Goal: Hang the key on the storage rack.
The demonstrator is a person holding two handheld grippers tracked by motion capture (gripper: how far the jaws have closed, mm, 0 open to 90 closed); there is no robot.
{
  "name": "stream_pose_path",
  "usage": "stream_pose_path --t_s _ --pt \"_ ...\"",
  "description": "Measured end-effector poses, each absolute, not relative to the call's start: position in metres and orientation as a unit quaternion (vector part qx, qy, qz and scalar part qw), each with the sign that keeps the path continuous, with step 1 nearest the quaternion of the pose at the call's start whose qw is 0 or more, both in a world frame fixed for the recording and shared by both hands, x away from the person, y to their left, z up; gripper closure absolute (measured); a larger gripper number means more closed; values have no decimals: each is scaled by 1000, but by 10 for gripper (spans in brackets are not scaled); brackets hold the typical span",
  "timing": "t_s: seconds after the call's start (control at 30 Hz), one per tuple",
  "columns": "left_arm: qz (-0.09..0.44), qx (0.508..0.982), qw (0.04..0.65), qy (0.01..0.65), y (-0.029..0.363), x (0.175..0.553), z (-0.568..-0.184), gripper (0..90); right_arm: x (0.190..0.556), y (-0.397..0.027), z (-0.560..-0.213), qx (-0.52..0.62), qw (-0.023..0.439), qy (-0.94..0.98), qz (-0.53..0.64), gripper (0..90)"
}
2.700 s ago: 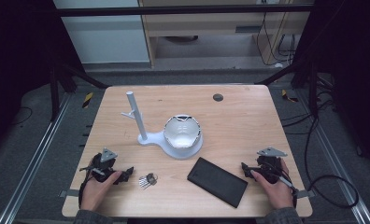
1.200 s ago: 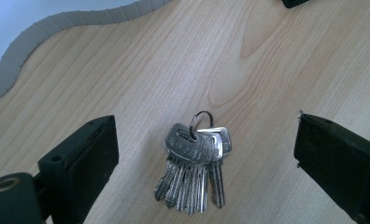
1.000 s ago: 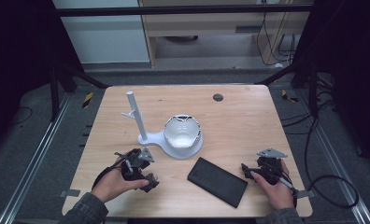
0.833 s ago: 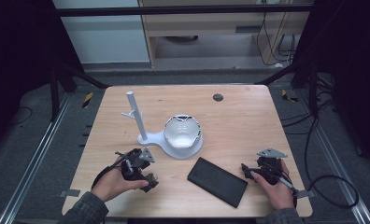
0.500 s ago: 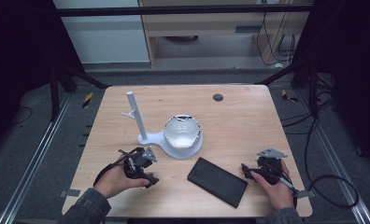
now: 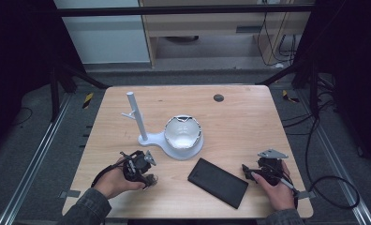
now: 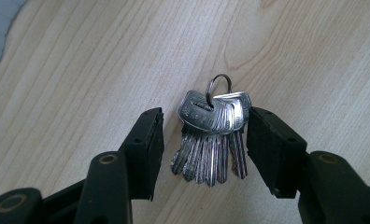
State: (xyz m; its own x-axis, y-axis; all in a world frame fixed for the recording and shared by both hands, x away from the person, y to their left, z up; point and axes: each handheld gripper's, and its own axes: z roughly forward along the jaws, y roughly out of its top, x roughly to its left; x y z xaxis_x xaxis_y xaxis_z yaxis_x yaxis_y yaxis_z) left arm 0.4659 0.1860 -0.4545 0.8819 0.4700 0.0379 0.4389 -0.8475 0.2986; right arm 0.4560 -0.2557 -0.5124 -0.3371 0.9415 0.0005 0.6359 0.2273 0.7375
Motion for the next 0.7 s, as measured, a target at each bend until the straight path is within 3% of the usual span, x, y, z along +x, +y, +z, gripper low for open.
stream_pose_path --t_s 0.7 --pt "38 959 129 251 193 468 -465 481 456 -256 -512 527 232 748 330 70"
